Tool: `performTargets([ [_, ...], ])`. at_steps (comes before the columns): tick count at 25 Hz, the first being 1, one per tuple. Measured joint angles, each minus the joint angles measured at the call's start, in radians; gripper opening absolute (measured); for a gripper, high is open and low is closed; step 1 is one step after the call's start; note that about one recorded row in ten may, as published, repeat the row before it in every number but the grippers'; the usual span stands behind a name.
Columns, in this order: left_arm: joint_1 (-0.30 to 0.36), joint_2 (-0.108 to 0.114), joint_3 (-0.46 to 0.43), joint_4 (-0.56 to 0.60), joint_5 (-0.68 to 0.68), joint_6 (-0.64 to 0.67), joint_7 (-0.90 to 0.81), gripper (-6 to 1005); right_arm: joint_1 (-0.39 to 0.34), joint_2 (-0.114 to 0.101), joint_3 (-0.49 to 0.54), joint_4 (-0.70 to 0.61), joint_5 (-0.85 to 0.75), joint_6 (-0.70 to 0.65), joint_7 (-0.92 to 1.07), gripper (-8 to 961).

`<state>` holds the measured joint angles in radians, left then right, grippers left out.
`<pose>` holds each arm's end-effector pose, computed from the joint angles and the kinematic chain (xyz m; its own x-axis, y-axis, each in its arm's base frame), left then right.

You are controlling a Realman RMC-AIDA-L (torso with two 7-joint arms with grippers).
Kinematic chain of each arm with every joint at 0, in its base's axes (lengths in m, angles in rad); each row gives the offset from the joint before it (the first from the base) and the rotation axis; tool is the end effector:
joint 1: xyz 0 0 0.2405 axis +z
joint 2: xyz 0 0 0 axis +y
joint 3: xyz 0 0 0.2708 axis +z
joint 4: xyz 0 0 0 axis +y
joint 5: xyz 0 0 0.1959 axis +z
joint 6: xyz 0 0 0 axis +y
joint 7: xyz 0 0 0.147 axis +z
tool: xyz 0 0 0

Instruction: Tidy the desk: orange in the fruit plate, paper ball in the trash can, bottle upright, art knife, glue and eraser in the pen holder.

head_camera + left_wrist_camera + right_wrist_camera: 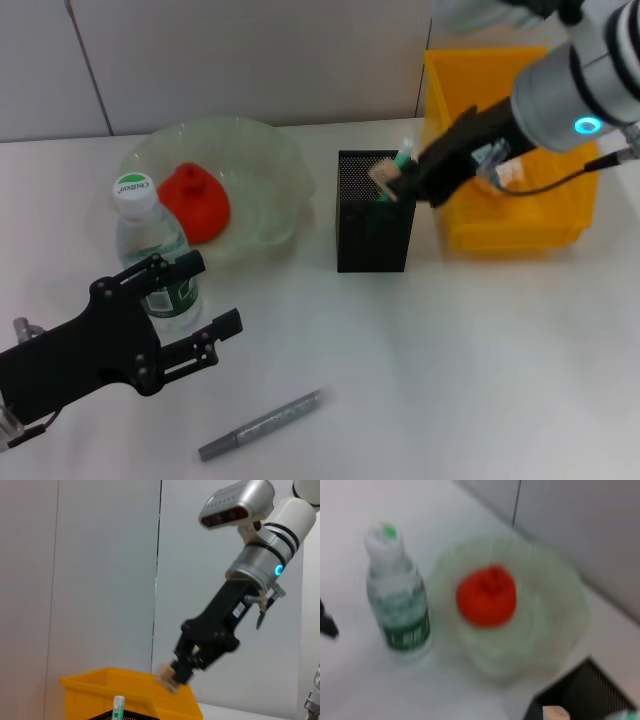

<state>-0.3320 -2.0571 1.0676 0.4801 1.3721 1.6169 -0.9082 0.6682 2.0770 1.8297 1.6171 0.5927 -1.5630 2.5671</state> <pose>-0.2688 0.2709 -0.0215 0.6807 0.0394 0.7315 0.3294 -0.9084 -0.2575 0.1185 0.3697 0.0305 0.8873 -0.4605 0.0249 -0.3867 -0.7724 -0.5038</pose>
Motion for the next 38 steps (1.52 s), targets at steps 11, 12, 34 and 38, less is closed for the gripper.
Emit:
performTargets([
  [11,-0.012,-0.002,0.0,0.002,-0.001,0.0,-0.007,781,-0.027,-0.004,0.118,-0.056,0.096,0.112,-0.099,131],
  [12,-0.012,-0.002,0.0,0.002,-0.001,0.0,-0.007,781,-0.027,-0.004,0.118,-0.056,0.096,0.112,-0.099,131],
  [34,-0.024,-0.003,0.006,0.002,-0.001,0.0,-0.003,781,0.109,-0.018,0.116,-0.415,0.044,0.294,-0.136,157],
  [38,-0.024,-0.003,0.007,0.002,-0.001,0.0,-0.002,781,0.115,-0.018,0.113,-0.435,0.043,0.3,-0.145,166],
])
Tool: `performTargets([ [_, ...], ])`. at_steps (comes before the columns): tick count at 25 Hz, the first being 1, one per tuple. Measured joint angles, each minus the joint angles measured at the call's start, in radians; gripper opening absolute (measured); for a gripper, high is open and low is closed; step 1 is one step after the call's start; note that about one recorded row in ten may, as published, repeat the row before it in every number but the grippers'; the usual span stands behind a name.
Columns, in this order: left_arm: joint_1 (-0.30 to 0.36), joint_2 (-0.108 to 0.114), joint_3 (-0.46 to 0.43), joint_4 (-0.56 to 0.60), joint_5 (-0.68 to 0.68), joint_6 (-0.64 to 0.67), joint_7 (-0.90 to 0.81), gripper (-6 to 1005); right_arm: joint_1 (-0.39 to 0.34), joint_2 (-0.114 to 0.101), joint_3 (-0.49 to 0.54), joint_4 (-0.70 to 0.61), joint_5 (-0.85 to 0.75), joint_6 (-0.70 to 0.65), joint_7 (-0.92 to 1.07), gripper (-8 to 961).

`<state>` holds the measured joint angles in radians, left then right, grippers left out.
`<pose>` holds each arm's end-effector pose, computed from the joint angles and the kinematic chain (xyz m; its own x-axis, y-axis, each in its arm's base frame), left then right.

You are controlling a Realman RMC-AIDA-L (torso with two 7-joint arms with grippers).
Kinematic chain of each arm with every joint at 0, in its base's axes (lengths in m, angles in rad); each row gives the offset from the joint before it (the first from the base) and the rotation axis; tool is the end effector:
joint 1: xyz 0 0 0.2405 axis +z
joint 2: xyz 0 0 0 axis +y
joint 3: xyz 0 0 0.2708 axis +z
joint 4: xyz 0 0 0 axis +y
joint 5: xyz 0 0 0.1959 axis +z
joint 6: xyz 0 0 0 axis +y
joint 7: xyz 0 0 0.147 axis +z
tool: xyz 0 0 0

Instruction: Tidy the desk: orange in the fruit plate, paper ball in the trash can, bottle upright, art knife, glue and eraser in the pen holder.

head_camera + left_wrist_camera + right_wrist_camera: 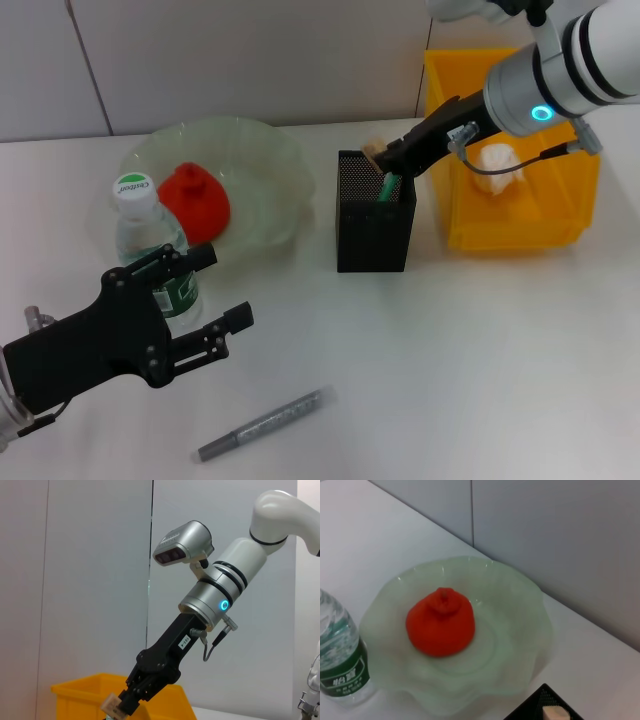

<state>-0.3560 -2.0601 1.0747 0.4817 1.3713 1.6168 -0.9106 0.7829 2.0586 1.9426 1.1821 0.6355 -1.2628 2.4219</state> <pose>-0.2609 0.2765 -0.0233 0.6803 0.0263 0.7324 0.3053 -0.9187 -0.2506 0.1485 0.4267 0.0112 0.8591 -0.5055 -0.0795 -0.4703 -0.7187 -0.5121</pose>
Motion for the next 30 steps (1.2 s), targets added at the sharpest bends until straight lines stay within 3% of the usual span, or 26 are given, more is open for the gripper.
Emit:
performTargets([
  [17,0.001,-0.002,0.008,0.0,0.001,0.003,-0.004,779,-0.016,0.006,-0.008,-0.007,0.007,0.041,-0.005,205],
  [24,0.006,-0.002,0.005,-0.002,0.002,0.003,0.0,779,-0.03,0.012,-0.008,0.006,0.015,0.073,-0.014,379],
  [30,0.011,-0.002,0.003,-0.002,0.002,0.003,0.001,778,-0.084,0.015,0.001,0.077,0.075,0.112,-0.035,527],
])
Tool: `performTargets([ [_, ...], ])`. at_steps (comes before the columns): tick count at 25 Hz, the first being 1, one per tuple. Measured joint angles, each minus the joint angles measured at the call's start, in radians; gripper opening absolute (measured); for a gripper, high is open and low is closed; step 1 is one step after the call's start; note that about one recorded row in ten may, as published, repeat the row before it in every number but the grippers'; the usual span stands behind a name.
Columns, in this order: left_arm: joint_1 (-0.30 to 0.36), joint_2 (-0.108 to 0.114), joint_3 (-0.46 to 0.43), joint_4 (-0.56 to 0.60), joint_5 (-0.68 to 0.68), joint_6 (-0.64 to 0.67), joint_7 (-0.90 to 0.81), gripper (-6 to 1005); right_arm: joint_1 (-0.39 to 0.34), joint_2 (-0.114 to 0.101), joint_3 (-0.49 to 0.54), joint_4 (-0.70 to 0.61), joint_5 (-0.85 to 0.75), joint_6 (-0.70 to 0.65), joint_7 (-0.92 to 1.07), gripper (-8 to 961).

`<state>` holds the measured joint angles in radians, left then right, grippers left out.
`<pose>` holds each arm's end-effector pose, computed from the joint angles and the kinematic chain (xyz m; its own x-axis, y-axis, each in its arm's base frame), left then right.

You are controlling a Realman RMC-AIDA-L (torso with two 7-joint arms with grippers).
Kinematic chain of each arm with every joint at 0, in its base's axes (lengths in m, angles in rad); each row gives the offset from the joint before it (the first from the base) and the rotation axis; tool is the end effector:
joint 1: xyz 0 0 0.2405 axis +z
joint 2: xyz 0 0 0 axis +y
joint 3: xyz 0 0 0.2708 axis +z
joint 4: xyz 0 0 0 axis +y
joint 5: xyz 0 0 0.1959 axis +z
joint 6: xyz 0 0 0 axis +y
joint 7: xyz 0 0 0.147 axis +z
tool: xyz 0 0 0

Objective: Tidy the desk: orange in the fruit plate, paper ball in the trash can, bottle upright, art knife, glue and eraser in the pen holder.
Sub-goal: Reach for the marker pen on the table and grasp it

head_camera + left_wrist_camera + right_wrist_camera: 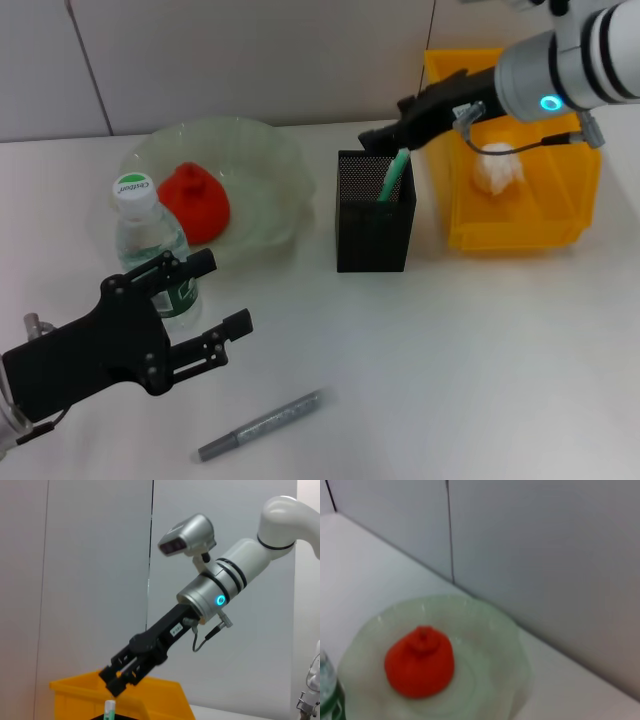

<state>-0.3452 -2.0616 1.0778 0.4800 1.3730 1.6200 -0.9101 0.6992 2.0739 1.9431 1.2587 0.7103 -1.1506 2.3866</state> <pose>-0.2633 0.2726 -0.0245 0.6790 0.0359 0.7333 0.3127 -0.9178 -0.2446 0.1499 0.4260 0.0216 0.8707 -0.4440 -0.2115 -0.4815 -0.6823 -0.5501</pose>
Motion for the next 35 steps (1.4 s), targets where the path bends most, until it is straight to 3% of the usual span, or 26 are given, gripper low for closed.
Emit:
performTargets([
  [4,0.001,0.0,0.001,0.0,0.0,0.0,-0.001,778,-0.04,0.0,0.005,0.033,0.093,0.021,-0.046,680],
  [6,0.001,0.0,0.001,0.0,0.0,0.0,-0.002,778,-0.094,0.001,0.014,0.052,0.238,0.048,-0.112,766],
  [8,0.0,0.0,0.0,0.0,0.0,0.0,-0.003,778,-0.147,0.002,0.055,0.055,0.427,0.053,-0.237,767],
  [14,0.001,0.0,-0.004,0.0,0.0,0.0,-0.008,777,-0.25,0.003,0.101,0.052,0.707,0.002,-0.466,768],
  [18,0.001,0.0,-0.004,-0.004,0.0,0.0,-0.012,777,-0.294,0.003,0.206,-0.013,0.836,-0.192,-0.612,768],
  [26,0.007,0.008,-0.005,0.003,0.0,0.0,-0.044,776,-0.312,-0.002,0.355,-0.156,0.84,-0.428,-0.792,768],
  [28,0.009,0.008,-0.006,0.007,0.0,0.001,-0.049,776,-0.338,-0.01,0.361,-0.195,0.829,-0.505,-0.877,768],
  [35,0.014,0.014,0.006,0.023,0.0,0.003,-0.062,775,-0.404,-0.014,0.364,-0.199,0.741,-0.57,-0.959,768],
])
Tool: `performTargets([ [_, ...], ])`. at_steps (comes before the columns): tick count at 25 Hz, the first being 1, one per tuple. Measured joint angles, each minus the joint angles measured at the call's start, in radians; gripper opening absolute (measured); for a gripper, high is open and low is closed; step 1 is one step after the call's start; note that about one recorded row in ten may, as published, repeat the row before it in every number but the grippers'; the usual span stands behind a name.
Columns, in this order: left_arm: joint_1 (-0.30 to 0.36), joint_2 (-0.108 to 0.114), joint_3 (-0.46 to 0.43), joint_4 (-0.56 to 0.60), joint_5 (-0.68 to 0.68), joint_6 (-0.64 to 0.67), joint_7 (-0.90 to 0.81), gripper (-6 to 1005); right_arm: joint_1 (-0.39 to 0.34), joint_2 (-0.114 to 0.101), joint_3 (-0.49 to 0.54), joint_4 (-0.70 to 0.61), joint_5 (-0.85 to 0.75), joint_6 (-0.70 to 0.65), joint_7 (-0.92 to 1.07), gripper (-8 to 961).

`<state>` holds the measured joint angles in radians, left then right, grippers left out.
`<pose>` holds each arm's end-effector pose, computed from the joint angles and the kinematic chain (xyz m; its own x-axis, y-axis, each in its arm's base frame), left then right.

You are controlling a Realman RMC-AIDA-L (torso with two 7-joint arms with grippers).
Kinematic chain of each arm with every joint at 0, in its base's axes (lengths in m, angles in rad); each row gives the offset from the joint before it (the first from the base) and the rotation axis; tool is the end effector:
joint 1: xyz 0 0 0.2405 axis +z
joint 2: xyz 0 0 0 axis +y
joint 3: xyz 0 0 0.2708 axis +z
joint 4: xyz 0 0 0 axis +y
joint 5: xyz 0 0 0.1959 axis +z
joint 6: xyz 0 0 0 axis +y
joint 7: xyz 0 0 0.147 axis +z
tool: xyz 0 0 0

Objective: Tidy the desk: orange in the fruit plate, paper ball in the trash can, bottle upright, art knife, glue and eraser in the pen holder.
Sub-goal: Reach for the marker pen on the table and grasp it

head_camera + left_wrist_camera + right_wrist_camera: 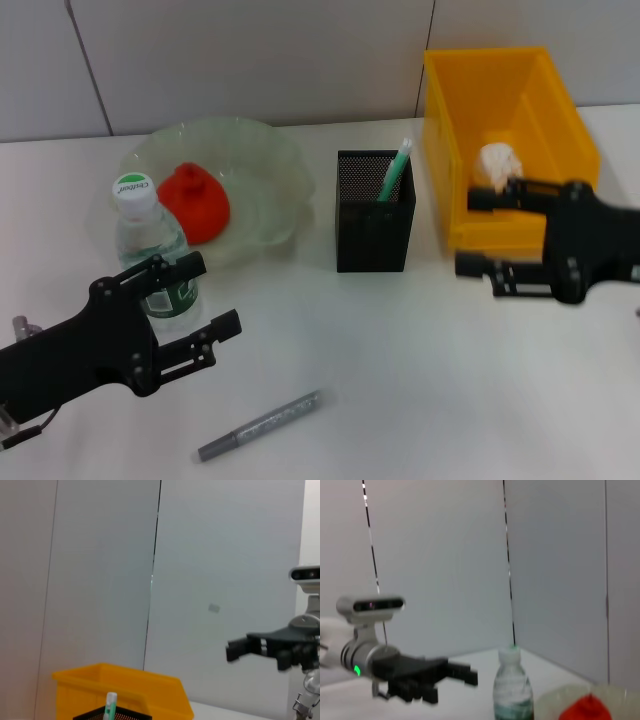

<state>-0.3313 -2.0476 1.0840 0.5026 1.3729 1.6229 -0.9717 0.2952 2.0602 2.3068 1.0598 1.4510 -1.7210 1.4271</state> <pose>-0.2675 0.2716 -0.0179 0.6742 0.0785 0.7344 0.3417 -0.9147 -0.2159 0.2494 0.2880 0.0565 0.8045 -0.1010 -0.5854 -0.3046 -0.9162 -0.2605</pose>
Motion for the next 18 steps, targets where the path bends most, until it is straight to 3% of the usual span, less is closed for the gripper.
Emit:
performTargets([
  [6,0.022,0.012,-0.004,0.019,0.043,-0.007,-0.019,775,-0.019,0.005,0.025,-0.038,-0.09,-0.001,-0.009,768],
  [14,0.067,0.005,-0.005,0.117,0.111,-0.037,-0.103,774,-0.007,0.002,0.154,-0.154,-0.105,0.005,-0.04,768],
  [15,0.082,-0.006,-0.006,0.21,0.183,-0.058,-0.202,774,-0.006,0.002,0.164,-0.163,-0.104,0.005,-0.049,768],
  [18,0.088,-0.018,-0.003,0.315,0.266,-0.093,-0.295,774,-0.002,0.004,0.189,-0.2,-0.103,0.01,-0.075,768],
])
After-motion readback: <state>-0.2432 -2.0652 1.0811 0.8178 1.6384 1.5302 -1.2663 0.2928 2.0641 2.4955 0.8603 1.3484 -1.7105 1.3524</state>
